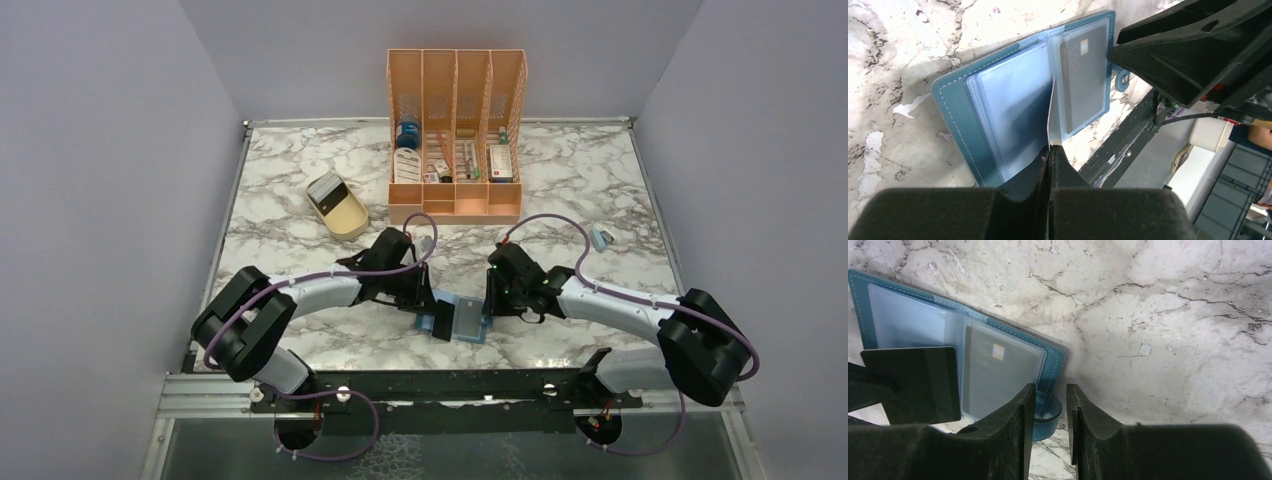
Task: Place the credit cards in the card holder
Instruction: Insert the credit card into the card holder.
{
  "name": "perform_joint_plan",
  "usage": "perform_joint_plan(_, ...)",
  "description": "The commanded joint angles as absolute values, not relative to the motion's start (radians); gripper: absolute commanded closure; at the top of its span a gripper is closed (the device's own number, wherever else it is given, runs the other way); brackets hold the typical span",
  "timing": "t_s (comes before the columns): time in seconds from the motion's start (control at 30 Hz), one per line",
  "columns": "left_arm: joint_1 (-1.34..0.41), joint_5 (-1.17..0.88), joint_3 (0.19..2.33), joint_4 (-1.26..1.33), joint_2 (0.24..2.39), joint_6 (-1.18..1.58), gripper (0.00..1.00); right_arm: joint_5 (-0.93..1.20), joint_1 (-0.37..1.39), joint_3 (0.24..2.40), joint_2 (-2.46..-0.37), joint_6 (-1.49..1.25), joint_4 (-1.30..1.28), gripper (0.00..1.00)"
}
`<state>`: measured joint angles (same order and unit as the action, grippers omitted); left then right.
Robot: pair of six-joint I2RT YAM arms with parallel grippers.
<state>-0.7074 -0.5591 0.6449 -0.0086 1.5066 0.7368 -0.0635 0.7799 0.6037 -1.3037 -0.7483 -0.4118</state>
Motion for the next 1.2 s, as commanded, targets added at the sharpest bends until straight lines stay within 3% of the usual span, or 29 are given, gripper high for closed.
perform_joint_plan(0.0, -0.710, -0.518, 0.685, -0.038, 1.459, 0.753, 1.00, -0.069, 0.785, 0.593, -1.304, -0.734, -0.362, 0.71)
perform_joint_plan(0.67, -0.709, -0.628, 0.766, -0.048, 1.614, 0.664, 1.00, -0.063, 0.784, 0.580, -1.304, -0.729, -0.351, 0.72)
perform_joint_plan(1.17, -0.710, -0.579, 0.787, -0.119, 1.663, 0.609, 1.00, -0.059, 0.784, 0.585, -1.304, -0.727, -0.352, 0.72)
